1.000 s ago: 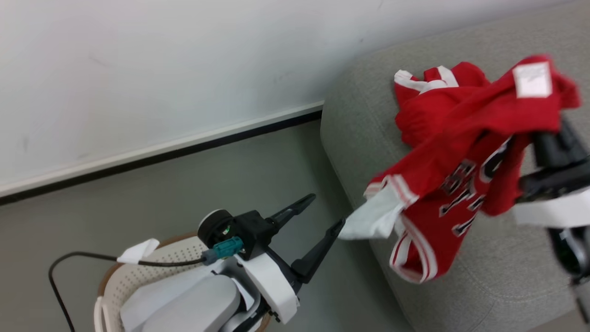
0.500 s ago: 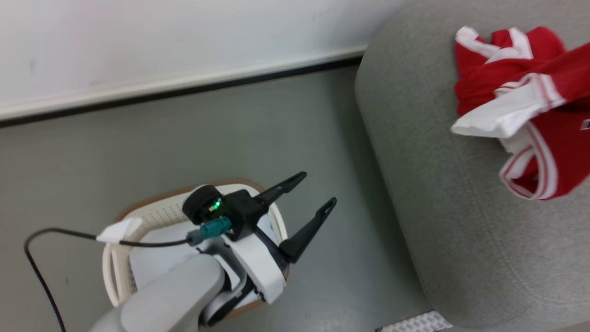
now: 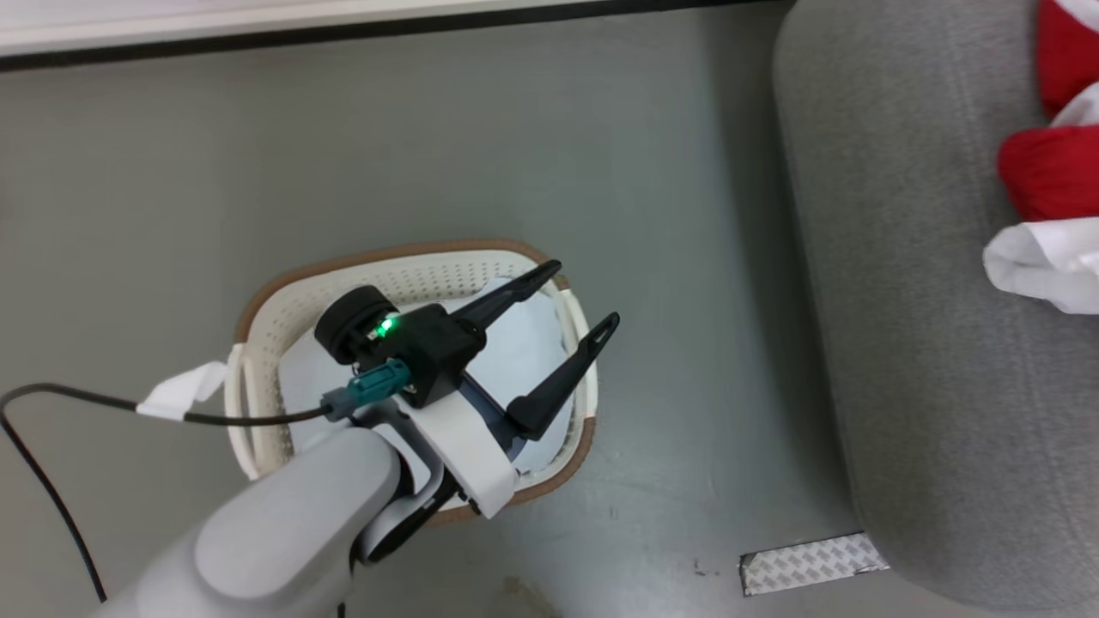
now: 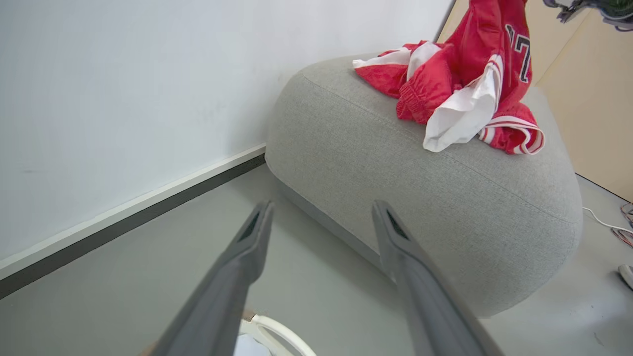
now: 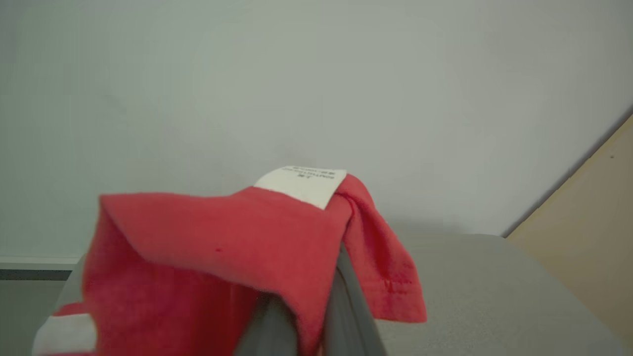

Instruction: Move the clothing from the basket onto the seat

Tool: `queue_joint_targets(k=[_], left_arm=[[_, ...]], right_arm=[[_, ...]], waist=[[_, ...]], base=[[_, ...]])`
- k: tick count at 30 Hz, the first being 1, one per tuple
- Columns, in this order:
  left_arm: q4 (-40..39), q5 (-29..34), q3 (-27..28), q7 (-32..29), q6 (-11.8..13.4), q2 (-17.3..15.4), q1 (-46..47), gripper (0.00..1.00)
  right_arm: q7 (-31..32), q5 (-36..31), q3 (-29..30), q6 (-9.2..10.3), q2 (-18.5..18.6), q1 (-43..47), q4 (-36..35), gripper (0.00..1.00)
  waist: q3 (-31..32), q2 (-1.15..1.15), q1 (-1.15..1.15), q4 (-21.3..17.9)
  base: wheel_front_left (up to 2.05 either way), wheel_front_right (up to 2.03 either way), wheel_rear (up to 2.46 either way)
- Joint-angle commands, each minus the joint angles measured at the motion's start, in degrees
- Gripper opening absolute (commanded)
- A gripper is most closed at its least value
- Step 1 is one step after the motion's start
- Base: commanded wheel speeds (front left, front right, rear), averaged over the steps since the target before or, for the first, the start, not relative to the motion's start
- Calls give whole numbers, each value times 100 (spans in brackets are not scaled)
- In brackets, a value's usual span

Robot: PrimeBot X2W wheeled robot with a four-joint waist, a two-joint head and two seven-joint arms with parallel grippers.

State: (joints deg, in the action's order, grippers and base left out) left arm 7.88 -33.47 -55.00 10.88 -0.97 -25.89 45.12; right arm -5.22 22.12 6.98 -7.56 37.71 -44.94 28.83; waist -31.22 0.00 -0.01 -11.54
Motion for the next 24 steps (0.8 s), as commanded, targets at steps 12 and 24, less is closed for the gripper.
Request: queue_joint_targets(k=[12, 24], left_arm=[[171, -74, 41, 194, -38, 89, 63, 100], [445, -195, 72, 320, 5, 210, -172, 100]], right_arm=[[1866, 650, -1148, 15, 245, -450, 1316, 0], [2087, 1052, -1803, 15, 338, -230, 1306, 100]], waist=[[-113, 0, 1, 358], [505, 0, 1, 258]], base=[[0, 0, 0], [0, 0, 0]])
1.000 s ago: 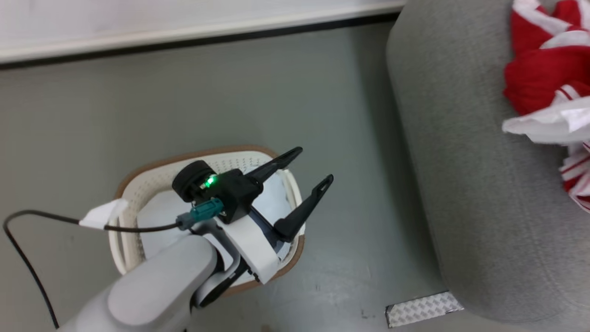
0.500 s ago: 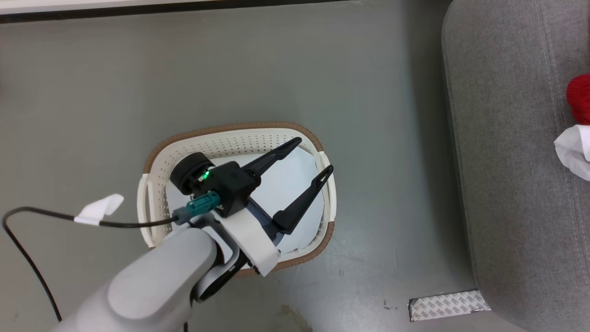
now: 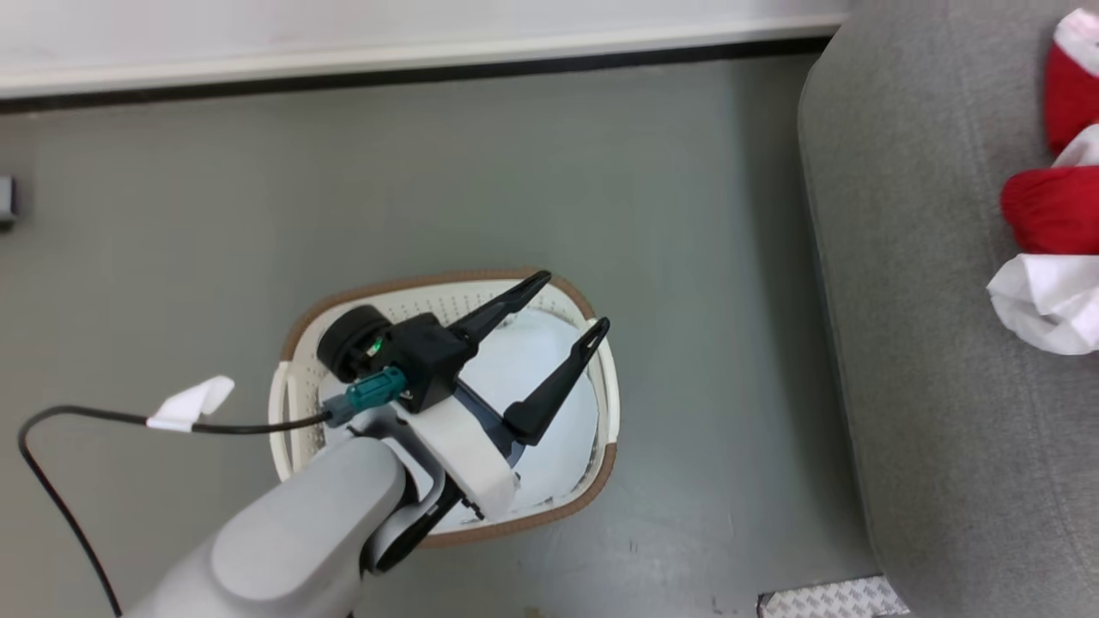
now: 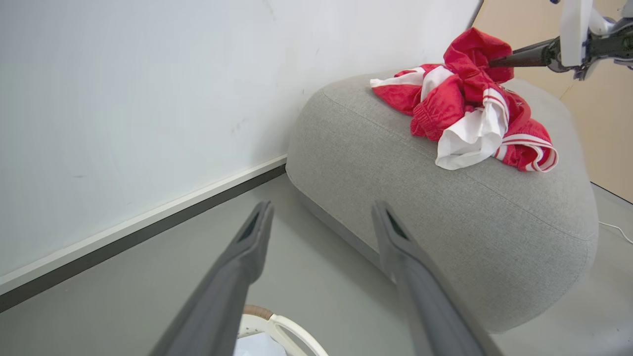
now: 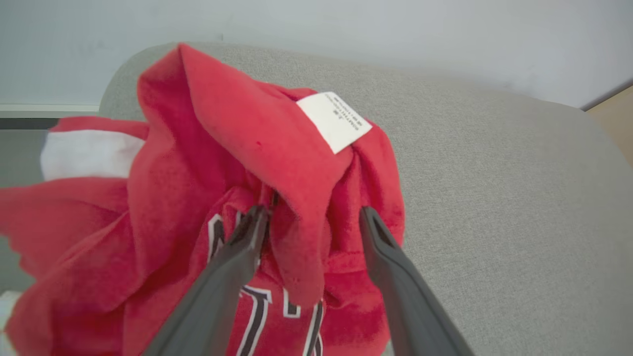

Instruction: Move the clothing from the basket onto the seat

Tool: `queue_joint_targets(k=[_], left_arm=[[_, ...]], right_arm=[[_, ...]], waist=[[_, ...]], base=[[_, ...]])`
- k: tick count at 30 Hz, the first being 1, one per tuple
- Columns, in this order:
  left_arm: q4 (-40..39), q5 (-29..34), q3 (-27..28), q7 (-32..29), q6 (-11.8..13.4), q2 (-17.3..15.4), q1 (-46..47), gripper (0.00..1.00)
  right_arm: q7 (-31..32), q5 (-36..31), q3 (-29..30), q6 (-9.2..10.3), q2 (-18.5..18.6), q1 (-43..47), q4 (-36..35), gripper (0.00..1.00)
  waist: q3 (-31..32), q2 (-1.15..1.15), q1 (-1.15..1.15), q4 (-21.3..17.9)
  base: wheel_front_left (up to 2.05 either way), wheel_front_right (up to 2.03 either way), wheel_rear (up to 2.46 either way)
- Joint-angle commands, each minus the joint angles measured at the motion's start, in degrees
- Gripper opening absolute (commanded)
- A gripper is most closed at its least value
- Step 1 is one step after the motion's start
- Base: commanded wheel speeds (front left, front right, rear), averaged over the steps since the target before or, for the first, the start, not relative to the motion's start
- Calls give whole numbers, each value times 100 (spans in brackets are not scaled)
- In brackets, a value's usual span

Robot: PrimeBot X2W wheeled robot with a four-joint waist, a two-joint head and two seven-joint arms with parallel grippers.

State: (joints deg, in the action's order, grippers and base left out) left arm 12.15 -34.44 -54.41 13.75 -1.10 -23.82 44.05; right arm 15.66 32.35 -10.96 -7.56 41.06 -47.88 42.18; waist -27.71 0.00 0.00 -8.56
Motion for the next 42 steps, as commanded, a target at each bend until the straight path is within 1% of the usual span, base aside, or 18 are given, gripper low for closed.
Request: queue_joint_targets(k=[1, 4, 9, 14, 18, 21, 23, 27, 32, 36, 40, 42], left_arm=[[38, -114, 27, 50, 21, 19, -110, 100], [129, -154, 87, 86, 50, 52, -264, 100], [216, -306, 287, 130, 143, 80, -576, 100], [245, -466, 620, 137, 234, 109, -910, 100], [121, -484, 1074, 136, 306, 105, -1198, 100], [83, -463, 1367, 138, 328, 80, -1443, 100], [69, -492, 1557, 138, 328, 86, -1611, 100], [45, -447, 1909, 139, 385, 88, -1999, 100], [-32, -446, 2346, 138, 476, 107, -2447, 100], [-100, -418, 2727, 138, 564, 121, -2769, 100], [-217, -244, 3160, 139, 670, 193, -3051, 100], [-349, -159, 3491, 139, 700, 285, -3224, 100]], right_arm=[[30, 18, -58, 15, 21, 103, -84, 100], [68, 12, -207, 15, 95, 254, -291, 100], [-70, -35, -340, 15, 166, 468, -865, 100], [-261, 24, -254, 15, 62, 671, -1361, 100], [-366, -98, -166, 15, -77, 850, -1728, 100], [-449, -153, -138, 15, -271, 1046, -2008, 100], [-524, -23, -119, 15, -439, 1201, -2206, 100], [-687, 166, -218, 15, -658, 1567, -2660, 100], [-951, 102, -275, 15, -951, 1973, -3064, 100], [-1361, 87, -155, 15, -1348, 2344, -3198, 100], [-1894, -12, -63, 15, -1748, 2785, -3128, 100], [-2169, -65, 18, 15, -1939, 3005, -3020, 100]], waist=[[238, 0, 0, -53], [545, 0, 0, -75], [1069, 0, 0, -83], [1570, 0, 0, -11], [1876, 0, 0, 89], [2078, 0, 0, 171], [2233, 0, 0, 220], [2515, 0, 0, 296], [2738, 0, 0, 358], [2816, 0, 0, 404], [2879, 0, 0, 484], [2893, 0, 0, 512]], base=[[0, 0, 0], [0, 0, 0], [0, 0, 0], [0, 0, 0], [0, 0, 0], [0, 0, 0], [0, 0, 0], [0, 0, 0], [0, 0, 0], [0, 0, 0], [0, 0, 0], [0, 0, 0]])
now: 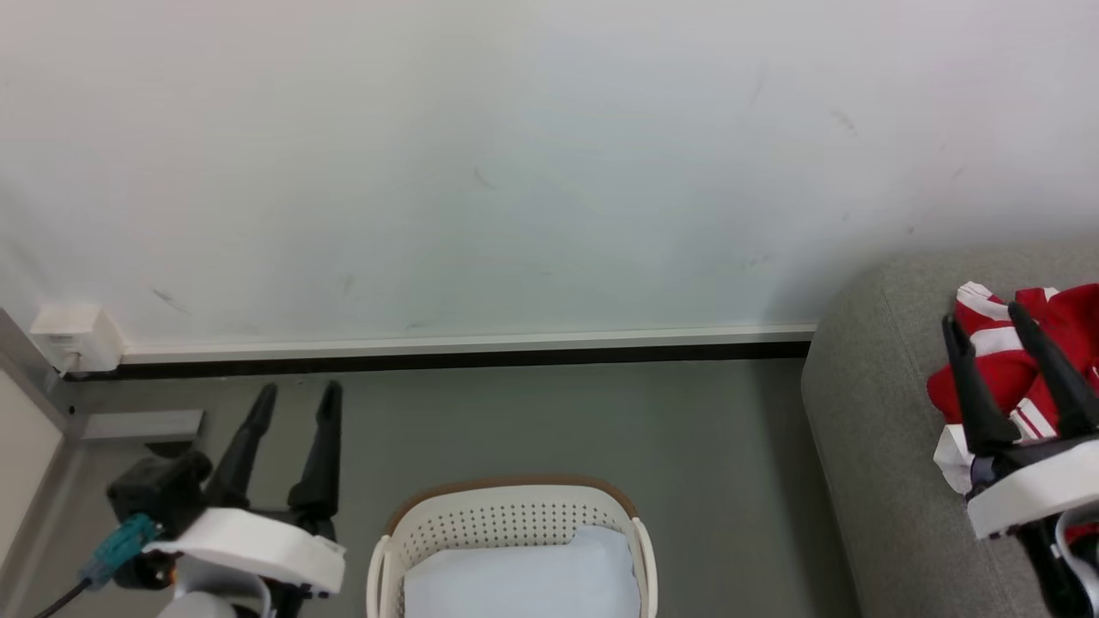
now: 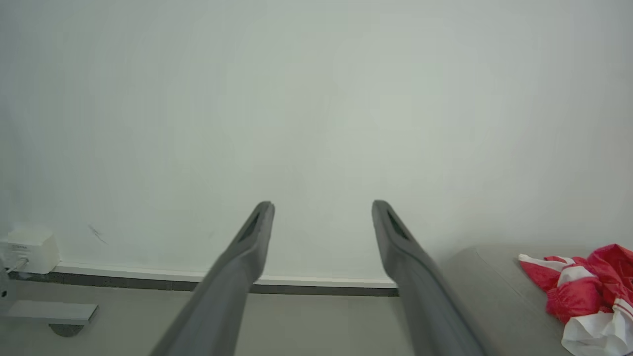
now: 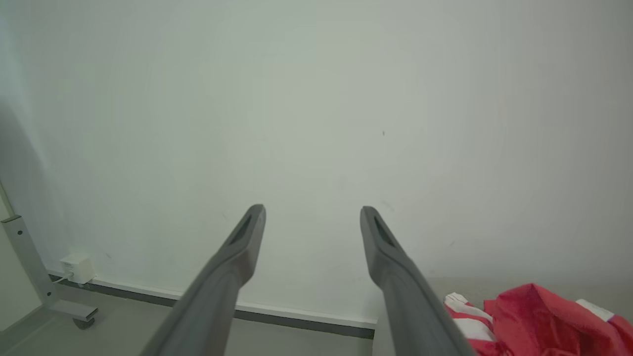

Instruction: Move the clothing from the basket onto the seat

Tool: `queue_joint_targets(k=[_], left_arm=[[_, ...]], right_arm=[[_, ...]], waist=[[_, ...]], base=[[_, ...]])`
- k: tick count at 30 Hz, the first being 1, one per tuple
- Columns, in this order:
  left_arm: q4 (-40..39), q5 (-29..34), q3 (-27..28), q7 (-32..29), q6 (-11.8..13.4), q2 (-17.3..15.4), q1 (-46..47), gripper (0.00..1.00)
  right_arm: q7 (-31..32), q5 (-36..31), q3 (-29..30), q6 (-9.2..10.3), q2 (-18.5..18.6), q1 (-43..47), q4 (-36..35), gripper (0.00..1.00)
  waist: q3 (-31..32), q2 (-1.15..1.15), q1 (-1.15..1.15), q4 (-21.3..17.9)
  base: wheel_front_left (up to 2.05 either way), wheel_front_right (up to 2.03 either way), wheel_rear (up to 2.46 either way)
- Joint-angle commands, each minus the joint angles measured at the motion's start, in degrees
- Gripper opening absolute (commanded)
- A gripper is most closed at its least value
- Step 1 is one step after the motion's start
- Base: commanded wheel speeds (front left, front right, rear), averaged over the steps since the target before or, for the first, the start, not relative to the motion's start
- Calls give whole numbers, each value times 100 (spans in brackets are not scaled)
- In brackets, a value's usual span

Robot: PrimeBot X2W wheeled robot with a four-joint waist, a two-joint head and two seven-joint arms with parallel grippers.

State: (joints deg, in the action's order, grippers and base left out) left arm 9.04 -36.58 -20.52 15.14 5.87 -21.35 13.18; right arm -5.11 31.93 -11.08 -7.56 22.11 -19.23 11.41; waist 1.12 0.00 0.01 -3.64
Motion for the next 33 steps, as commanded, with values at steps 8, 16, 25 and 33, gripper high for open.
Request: queue_joint_targets(k=[8, 16, 25, 33], left_arm=[[46, 616, 881, -1, -131, 462, -886, 100], [306, 1298, 1213, -1, -326, 806, -1133, 100], [471, 1817, 1660, -1, -661, 1251, -1247, 100], [536, 2108, 1986, 0, -925, 1489, -1236, 100]], right_arm=[[-892, -277, -99, 15, -672, 830, 520, 100], [-1008, -795, -95, 14, -1078, 1159, 666, 100], [-1009, -1379, -122, 14, -1416, 1278, 487, 100], [-1009, -1343, -52, 14, -1454, 1281, 461, 100]], waist=[[31, 0, -1, 104], [10, 0, -1, 122], [-9, 0, -1, 91], [4, 0, -1, 98]], base=[[0, 0, 0], [0, 0, 0], [0, 0, 0], [0, 0, 0]])
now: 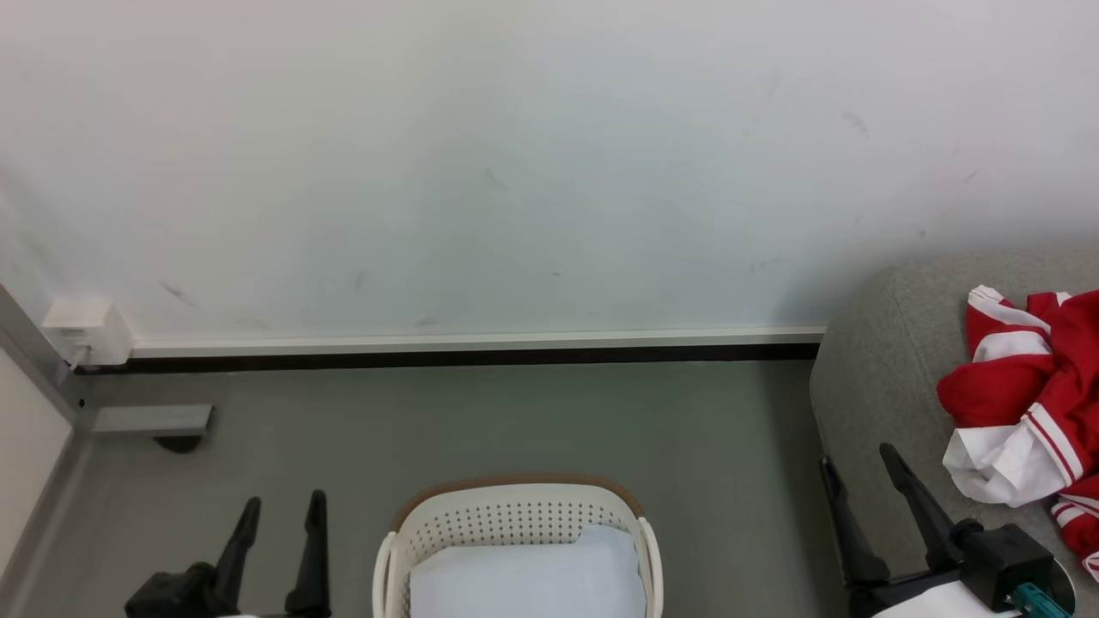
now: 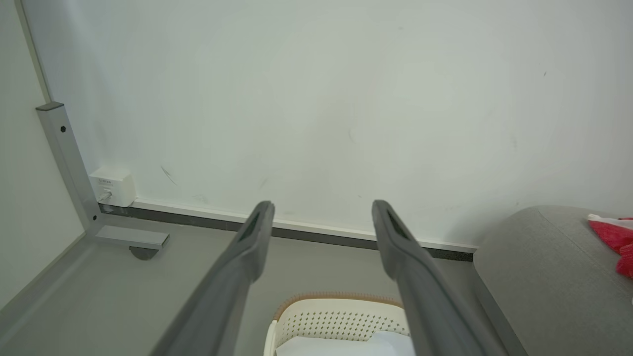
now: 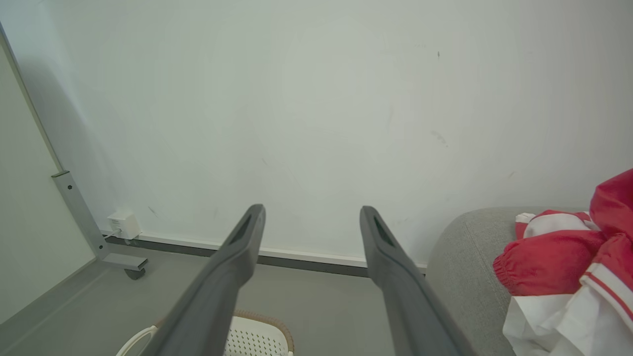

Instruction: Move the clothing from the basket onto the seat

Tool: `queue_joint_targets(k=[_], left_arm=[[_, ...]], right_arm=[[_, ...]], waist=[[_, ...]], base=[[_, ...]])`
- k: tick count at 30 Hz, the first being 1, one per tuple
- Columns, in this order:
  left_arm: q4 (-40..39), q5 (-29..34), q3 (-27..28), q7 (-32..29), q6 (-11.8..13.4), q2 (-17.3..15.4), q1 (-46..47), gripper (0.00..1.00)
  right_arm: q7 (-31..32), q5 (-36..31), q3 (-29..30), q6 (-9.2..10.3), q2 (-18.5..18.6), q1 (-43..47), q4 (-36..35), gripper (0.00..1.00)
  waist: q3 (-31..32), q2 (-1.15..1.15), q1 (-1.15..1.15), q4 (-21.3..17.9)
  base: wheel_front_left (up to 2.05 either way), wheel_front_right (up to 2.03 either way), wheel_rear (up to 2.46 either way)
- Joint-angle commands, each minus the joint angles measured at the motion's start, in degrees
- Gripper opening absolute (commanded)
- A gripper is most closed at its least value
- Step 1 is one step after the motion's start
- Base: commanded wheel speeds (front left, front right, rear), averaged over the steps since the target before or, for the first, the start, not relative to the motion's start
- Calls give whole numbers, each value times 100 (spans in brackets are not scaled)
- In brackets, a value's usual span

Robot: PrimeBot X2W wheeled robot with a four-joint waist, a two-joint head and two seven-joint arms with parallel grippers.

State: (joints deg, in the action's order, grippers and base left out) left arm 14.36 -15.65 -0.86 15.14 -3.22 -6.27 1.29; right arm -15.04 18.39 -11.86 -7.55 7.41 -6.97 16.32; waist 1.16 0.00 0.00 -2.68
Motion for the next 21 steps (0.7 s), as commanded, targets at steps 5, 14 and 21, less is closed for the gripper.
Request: queue_joint_targets(k=[5, 14, 21], left_arm=[[34, 150, 162, 0, -117, 93, -23, 100], [78, 317, 341, 0, -231, 210, 13, 100], [116, 266, 399, 0, -290, 260, 7, 0]], right_arm=[[-17, 18, 52, 13, -7, 43, -45, 100], [-18, 68, 40, 13, 8, 15, -20, 100], [0, 41, 32, 0, -15, -1, -12, 0]], waist=[[-10, 0, 0, 9], [-5, 0, 0, 14], [0, 0, 0, 13]], base=[[0, 0, 0], [0, 0, 0], [0, 0, 0]])
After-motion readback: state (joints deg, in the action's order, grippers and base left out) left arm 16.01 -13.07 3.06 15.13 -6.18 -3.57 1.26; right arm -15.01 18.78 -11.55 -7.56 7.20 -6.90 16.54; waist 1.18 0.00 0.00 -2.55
